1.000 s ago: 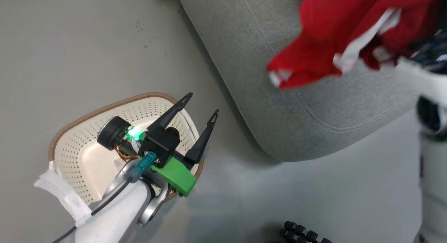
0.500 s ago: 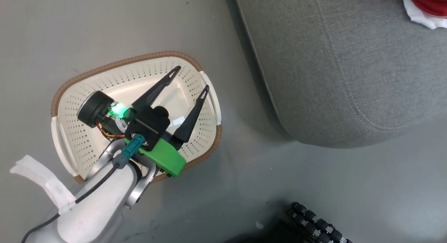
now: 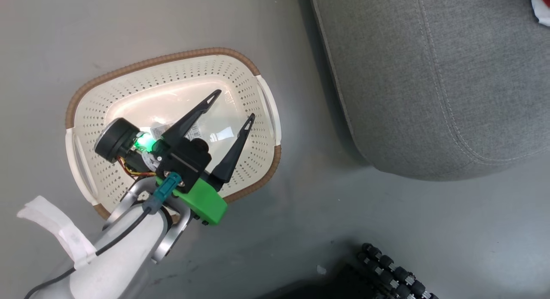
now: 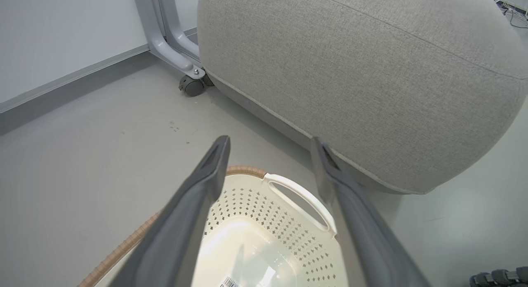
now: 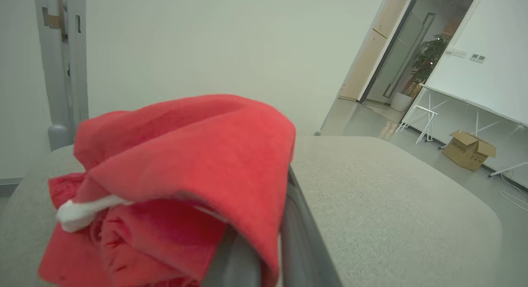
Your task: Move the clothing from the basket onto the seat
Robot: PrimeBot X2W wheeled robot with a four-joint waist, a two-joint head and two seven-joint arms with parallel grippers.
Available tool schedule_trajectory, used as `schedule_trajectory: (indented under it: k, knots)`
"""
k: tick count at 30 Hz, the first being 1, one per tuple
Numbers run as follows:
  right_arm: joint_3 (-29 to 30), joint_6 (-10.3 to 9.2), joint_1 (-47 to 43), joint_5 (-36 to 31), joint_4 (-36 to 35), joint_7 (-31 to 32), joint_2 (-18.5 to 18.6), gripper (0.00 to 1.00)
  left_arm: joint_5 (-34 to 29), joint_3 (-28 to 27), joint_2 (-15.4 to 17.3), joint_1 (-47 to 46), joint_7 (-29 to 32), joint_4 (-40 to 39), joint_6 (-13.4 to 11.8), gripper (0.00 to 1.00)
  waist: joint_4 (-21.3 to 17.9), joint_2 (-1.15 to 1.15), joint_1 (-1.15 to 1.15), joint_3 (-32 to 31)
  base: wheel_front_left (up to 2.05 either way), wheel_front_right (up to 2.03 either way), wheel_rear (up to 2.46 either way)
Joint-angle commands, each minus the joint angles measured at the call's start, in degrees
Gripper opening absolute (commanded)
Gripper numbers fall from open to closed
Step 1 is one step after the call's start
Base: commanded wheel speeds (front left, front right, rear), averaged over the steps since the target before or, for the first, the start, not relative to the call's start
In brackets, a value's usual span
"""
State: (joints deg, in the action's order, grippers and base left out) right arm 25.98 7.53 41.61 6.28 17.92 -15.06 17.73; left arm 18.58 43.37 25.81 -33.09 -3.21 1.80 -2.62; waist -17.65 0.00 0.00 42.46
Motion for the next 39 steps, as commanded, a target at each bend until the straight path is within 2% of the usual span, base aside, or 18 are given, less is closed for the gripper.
schedule_trajectory:
  k: [1, 8, 13, 17, 24, 30, 34, 39]
  knots:
    - [1.34, -0.08, -2.06, -0.39, -0.66, -0.17, -1.22, 1.0, -0.54, 0.32, 0.43, 0.93, -0.36, 0.26, -0.45, 1.0, -0.25, 0.0, 0.0, -0.81, 0.0, 0.0, 0.0]
    - [5.14, -0.08, -12.36, -1.24, -5.13, -0.17, -7.8, 1.0, 0.6, 1.03, -0.89, 3.01, -1.96, 1.9, -1.11, 1.0, -0.3, 0.0, 0.0, -4.41, 0.0, 0.0, 0.0]
    - [6.82, -0.08, -20.55, -1.46, -6.81, -0.17, -12.67, 1.0, 1.58, 1.7, -2.97, 4.62, -4.64, 4.38, -1.52, 1.0, 1.13, 0.0, 0.0, -8.82, 0.0, 0.0, 0.0]
    - [6.39, -0.08, -26.24, -1.04, -6.39, -0.17, -14.38, 1.0, 3.03, 1.99, -5.18, 6.58, -7.29, 7.19, -1.73, 1.0, 2.91, 0.0, 0.0, -13.12, 0.0, 0.0, 0.0]
    - [-4.0, -0.08, -33.76, 1.87, -4.13, -0.17, -14.66, 1.0, 5.66, 0.77, -8.81, 11.05, -10.89, 11.6, -3.16, 1.0, 6.85, 0.0, 0.0, -21.11, 0.0, 0.0, 0.0]
    - [-13.79, -0.08, -38.41, 2.16, -5.17, -0.17, -14.71, 1.0, 8.24, -3.27, -11.92, 15.96, -12.01, 14.95, -4.42, 1.0, 11.24, 0.0, 0.0, -28.82, 0.0, 0.0, 0.0]
    - [-17.42, -0.08, -40.31, 3.1, -6.28, -0.17, -14.66, 1.0, 6.88, -8.95, -13.56, 20.65, -11.99, 13.14, -4.97, 1.0, 13.85, 0.0, 0.0, -33.5, 0.0, 0.0, 0.0]
    - [-21.1, -0.08, -42.68, 2.39, -8.62, -0.17, -14.72, 1.0, 4.71, -18.53, -16.02, 27.87, -11.99, 9.8, -4.37, 1.0, 16.53, 0.0, 0.0, -39.02, 0.0, 0.0, 0.0]
